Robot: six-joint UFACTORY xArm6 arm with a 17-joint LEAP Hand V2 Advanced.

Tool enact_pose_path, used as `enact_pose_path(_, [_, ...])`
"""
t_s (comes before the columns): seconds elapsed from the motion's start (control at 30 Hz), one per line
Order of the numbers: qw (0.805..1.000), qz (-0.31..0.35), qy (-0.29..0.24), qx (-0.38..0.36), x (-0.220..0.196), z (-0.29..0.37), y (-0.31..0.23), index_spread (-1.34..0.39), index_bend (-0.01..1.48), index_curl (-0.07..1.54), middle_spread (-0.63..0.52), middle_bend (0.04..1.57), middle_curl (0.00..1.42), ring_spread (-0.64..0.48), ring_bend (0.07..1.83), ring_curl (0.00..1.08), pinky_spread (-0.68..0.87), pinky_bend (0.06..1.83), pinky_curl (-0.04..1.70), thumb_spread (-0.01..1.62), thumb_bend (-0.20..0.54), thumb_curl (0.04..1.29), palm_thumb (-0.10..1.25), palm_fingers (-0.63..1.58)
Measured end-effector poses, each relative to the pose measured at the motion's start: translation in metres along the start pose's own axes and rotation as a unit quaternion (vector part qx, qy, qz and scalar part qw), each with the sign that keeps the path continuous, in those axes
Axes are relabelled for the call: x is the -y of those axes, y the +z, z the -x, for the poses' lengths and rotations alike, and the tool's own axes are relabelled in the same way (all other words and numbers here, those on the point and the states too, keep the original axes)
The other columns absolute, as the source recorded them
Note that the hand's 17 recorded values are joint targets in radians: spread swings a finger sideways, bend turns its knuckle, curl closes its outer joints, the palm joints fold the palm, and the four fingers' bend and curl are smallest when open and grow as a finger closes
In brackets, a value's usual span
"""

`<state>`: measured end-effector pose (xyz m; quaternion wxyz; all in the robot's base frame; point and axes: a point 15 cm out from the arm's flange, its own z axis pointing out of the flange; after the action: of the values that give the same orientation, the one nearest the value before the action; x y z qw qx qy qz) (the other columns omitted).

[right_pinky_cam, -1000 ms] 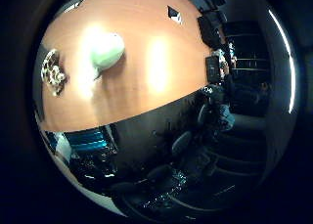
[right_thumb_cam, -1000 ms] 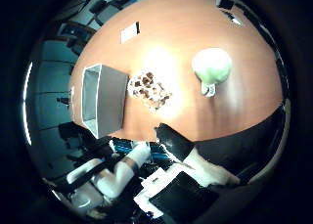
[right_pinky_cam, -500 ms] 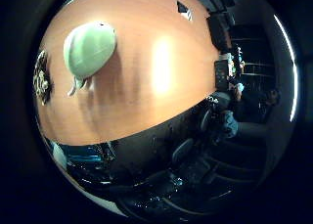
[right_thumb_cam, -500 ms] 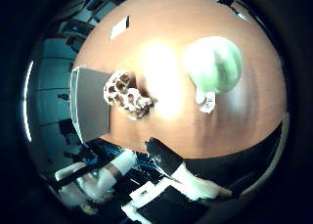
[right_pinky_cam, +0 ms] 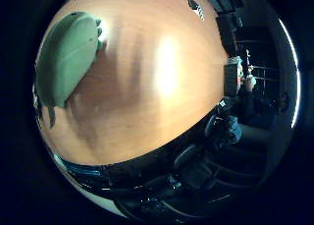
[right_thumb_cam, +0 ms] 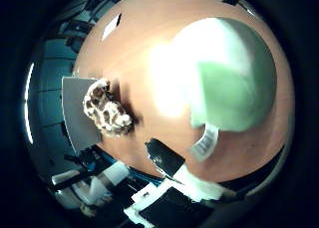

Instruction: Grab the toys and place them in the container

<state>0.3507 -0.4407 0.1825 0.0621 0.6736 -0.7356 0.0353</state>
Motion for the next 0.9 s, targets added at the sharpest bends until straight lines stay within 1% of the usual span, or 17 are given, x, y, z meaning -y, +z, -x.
enact_pose_path(0.07, [1.000,0.003,-0.001,0.003,0.002,0.000,0.007,-0.32,0.15,0.27,-0.02,0.23,0.34,0.12,0.35,0.24,0.38,0.40,0.26,1.00,-0.022,0.28,0.44,0.28])
enact_pose_path(0.13, [1.000,0.003,-0.004,0.003,0.004,0.001,0.009,-0.32,0.16,0.27,-0.06,0.26,0.35,0.05,0.40,0.25,0.36,0.41,0.26,0.99,-0.021,0.29,0.47,0.37])
enact_pose_path(0.17, [1.000,0.003,-0.007,0.003,0.005,0.002,0.008,-0.32,0.15,0.26,-0.09,0.28,0.35,-0.01,0.48,0.26,0.31,0.41,0.25,0.99,-0.013,0.29,0.50,0.48])
enact_pose_path(0.2, [1.000,0.004,-0.008,0.003,0.005,0.003,0.009,-0.33,0.17,0.27,-0.14,0.33,0.37,-0.09,0.55,0.28,0.24,0.43,0.25,0.99,-0.004,0.30,0.55,0.62])
enact_pose_path(0.23, [1.000,0.004,-0.009,0.004,0.005,0.004,0.009,-0.35,0.18,0.27,-0.17,0.36,0.38,-0.14,0.59,0.28,0.18,0.44,0.23,0.99,-0.005,0.31,0.58,0.69])
enact_pose_path(0.27, [1.000,0.005,-0.011,0.003,0.005,0.005,0.010,-0.37,0.15,0.26,-0.22,0.41,0.40,-0.21,0.69,0.31,0.06,0.53,0.25,1.00,-0.001,0.32,0.63,0.89])
enact_pose_path(0.3, [1.000,0.007,-0.014,0.003,0.006,0.006,0.010,-0.39,0.18,0.27,-0.24,0.46,0.42,-0.24,0.73,0.33,-0.03,0.62,0.27,1.00,0.007,0.33,0.67,1.08])
enact_pose_path(0.33, [1.000,0.007,-0.018,0.002,0.009,0.009,0.009,-0.42,0.20,0.30,-0.29,0.50,0.45,-0.28,0.80,0.38,-0.20,0.76,0.32,0.99,0.000,0.34,0.72,1.16])
enact_pose_path(0.37, [1.000,0.005,-0.022,0.000,0.012,0.012,0.006,-0.44,0.25,0.34,-0.30,0.57,0.49,-0.29,0.86,0.41,-0.29,0.83,0.36,0.99,-0.007,0.35,0.76,1.24])
enact_pose_path(0.4, [1.000,0.004,-0.027,-0.001,0.014,0.014,0.003,-0.46,0.34,0.39,-0.31,0.66,0.53,-0.29,0.90,0.44,-0.34,0.88,0.38,0.98,-0.011,0.36,0.78,1.33])
enact_pose_path(0.43, [0.999,0.000,-0.034,-0.002,0.016,0.016,-0.002,-0.46,0.42,0.43,-0.30,0.75,0.57,-0.29,0.94,0.46,-0.37,0.93,0.41,0.97,-0.013,0.37,0.81,1.33])
enact_pose_path(0.47, [0.999,-0.003,-0.037,-0.003,0.018,0.017,-0.007,-0.45,0.57,0.50,-0.28,0.84,0.60,-0.27,0.98,0.48,-0.36,0.97,0.43,0.96,-0.013,0.38,0.83,1.41])
enact_pose_path(0.57, [0.999,-0.011,-0.040,-0.010,0.016,0.017,-0.029,-0.37,0.82,0.63,-0.22,1.02,0.66,-0.24,1.14,0.54,-0.31,1.12,0.52,0.93,-0.008,0.42,0.93,1.36])
enact_pose_path(0.6, [0.999,-0.013,-0.040,-0.013,0.014,0.018,-0.039,-0.37,0.85,0.64,-0.21,1.05,0.66,-0.24,1.16,0.54,-0.30,1.14,0.53,0.93,-0.011,0.43,0.94,1.34])
enact_pose_path(0.63, [0.999,-0.016,-0.042,-0.015,0.013,0.021,-0.051,-0.34,0.91,0.67,-0.20,1.11,0.68,-0.23,1.22,0.57,-0.28,1.18,0.56,0.90,-0.007,0.46,0.97,1.30])
enact_pose_path(0.73, [0.998,-0.021,-0.051,-0.019,0.007,0.033,-0.086,-0.30,1.00,0.72,-0.17,1.21,0.71,-0.21,1.30,0.60,-0.24,1.25,0.63,0.84,-0.013,0.52,1.02,1.23])
enact_pose_path(0.9, [0.997,-0.003,-0.078,-0.005,-0.011,0.076,-0.145,-0.27,1.05,0.75,-0.14,1.30,0.72,-0.20,1.37,0.64,-0.21,1.30,0.71,0.72,-0.019,0.62,1.03,1.15])
